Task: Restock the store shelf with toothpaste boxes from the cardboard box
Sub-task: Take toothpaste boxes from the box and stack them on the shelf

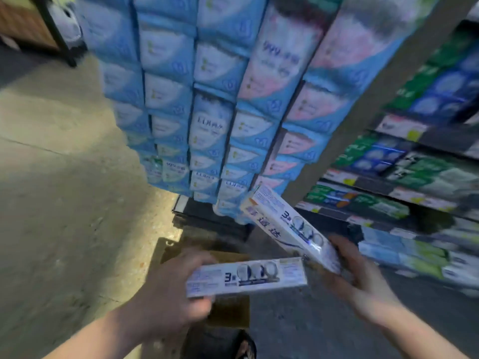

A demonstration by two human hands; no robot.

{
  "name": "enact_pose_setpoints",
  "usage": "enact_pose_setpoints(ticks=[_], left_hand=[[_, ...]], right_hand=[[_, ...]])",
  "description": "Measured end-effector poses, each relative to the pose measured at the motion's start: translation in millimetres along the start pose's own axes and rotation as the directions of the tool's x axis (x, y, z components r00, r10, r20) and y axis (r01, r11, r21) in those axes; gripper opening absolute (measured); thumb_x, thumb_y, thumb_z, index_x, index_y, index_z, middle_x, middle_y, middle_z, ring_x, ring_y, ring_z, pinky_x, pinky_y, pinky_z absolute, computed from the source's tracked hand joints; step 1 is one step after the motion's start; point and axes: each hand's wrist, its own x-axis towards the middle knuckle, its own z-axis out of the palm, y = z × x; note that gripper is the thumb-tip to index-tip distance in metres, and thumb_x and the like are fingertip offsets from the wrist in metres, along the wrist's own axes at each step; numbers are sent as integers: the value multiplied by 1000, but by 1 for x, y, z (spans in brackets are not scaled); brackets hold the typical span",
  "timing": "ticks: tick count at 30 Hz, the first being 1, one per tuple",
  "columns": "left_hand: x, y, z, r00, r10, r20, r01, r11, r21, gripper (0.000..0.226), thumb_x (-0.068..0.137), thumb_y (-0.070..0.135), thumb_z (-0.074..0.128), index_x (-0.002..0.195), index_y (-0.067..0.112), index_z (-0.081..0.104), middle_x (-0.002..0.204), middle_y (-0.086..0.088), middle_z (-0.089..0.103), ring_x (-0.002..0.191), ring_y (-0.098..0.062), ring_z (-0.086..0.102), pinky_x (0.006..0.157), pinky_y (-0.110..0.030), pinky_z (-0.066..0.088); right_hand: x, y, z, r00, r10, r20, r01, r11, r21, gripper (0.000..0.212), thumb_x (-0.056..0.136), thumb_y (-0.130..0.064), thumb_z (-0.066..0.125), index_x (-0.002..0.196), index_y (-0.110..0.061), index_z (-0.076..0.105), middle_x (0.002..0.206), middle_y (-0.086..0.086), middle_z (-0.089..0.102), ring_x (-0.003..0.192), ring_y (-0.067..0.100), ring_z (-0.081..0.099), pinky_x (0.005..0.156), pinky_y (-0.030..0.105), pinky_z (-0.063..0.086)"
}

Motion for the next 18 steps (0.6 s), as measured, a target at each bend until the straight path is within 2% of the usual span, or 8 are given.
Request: enact_pose_setpoints(ticks=[2, 3, 5, 8, 12, 15, 18], left_hand=[[-2, 47, -12, 998, 69, 2, -68, 997, -29, 43, 53, 40, 56, 94, 52, 51, 98, 28, 56, 83, 5, 57, 71, -12, 43], [-2, 69, -16, 992, 129, -2, -129, 991, -25, 42, 54, 38, 56, 95, 50, 51, 97, 26, 57, 83, 7, 57, 72, -9, 42], [0, 113, -20, 972, 235, 30, -235, 972, -11, 41, 55, 37, 54, 94, 51, 50, 99, 27, 56, 86, 11, 55, 73, -2, 39], [6, 175, -14, 935, 345, 84, -343, 938, -41, 43, 56, 38, 56, 95, 56, 51, 104, 26, 57, 91, 8, 56, 77, -4, 39], [14, 259, 13, 884, 446, 143, -431, 894, -124, 46, 55, 41, 55, 100, 49, 51, 104, 28, 57, 93, 6, 56, 75, -6, 40], [18, 320, 49, 852, 492, 176, -464, 868, -180, 46, 53, 43, 56, 99, 45, 53, 102, 26, 59, 91, 1, 58, 73, -8, 43], [19, 382, 97, 827, 514, 228, -470, 854, -222, 33, 54, 41, 59, 86, 37, 62, 95, 26, 62, 82, 2, 59, 73, -14, 44]], right_hand=[[-33, -16, -34, 997, -27, -79, 26, 1000, -8, 47, 68, -35, 62, 110, -47, 46, 114, -33, 56, 103, -6, 58, 85, 16, 46], [-50, -23, -51, 992, -31, -118, 31, 1000, -5, 48, 69, -31, 63, 109, -50, 45, 114, -29, 57, 103, -4, 58, 87, 15, 45], [-85, -35, -85, 982, -39, -186, 40, 999, 1, 49, 69, -29, 64, 105, -56, 44, 112, -29, 57, 102, -4, 57, 88, 14, 43], [-135, -49, -136, 955, -36, -295, 41, 999, 9, 50, 70, -23, 63, 100, -59, 47, 109, -32, 59, 99, -8, 56, 85, 9, 42], [-205, -49, -202, 896, -24, -443, 9, 999, -36, 46, 70, -40, 67, 102, -63, 44, 109, -34, 57, 98, -10, 55, 84, 5, 40], [-257, -40, -252, 852, -24, -523, -10, 998, -63, 44, 72, -29, 62, 100, -60, 47, 107, -32, 58, 96, -9, 55, 82, 4, 40], [-313, -25, -304, 812, -29, -583, -11, 998, -64, 39, 72, -26, 59, 97, -55, 50, 106, -26, 61, 91, -6, 57, 78, 6, 42]])
